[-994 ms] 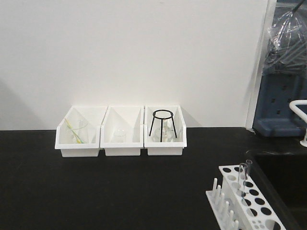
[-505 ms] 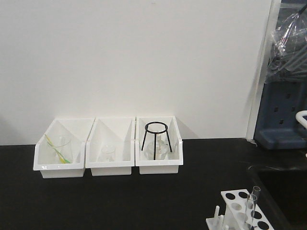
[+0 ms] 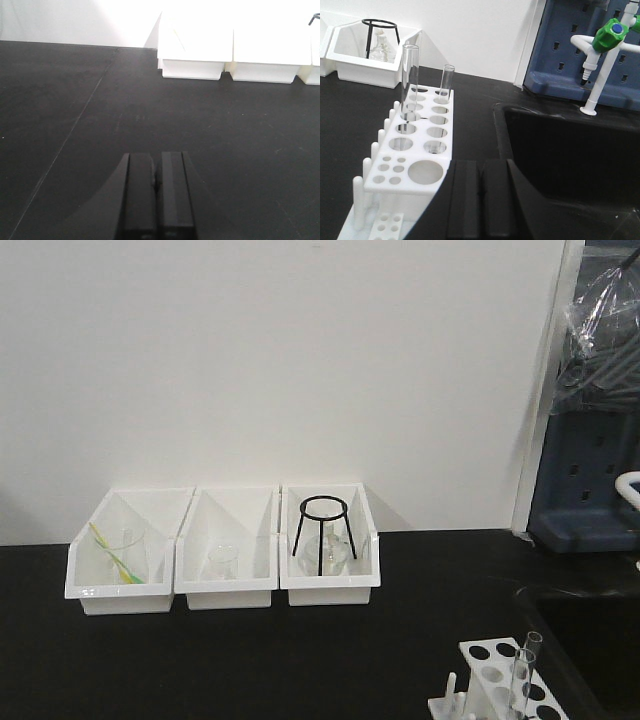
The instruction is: Flip and reinsert test tube from rack
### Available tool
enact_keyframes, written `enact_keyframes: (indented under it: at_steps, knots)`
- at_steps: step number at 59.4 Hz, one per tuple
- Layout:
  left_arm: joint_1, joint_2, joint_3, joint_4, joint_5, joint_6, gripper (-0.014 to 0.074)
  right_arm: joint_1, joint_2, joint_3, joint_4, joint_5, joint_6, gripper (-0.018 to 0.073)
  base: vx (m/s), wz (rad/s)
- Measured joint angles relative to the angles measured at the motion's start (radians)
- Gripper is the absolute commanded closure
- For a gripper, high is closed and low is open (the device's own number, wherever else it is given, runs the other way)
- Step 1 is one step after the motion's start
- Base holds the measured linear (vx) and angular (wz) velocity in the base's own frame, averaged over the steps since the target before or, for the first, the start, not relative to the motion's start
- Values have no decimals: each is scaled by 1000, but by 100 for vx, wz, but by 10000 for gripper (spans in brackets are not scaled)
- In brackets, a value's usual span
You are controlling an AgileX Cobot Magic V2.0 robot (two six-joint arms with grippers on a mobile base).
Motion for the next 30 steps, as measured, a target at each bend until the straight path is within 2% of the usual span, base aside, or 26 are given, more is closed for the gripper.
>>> enact_keyframes:
  at_steps: [11,30]
  knots:
    - [0,0,0,0,0,0,603,0,0,0,22,-23,14,568,0,0]
    - [0,0,0,0,0,0,603,0,0,0,57,-186,57,568,0,0]
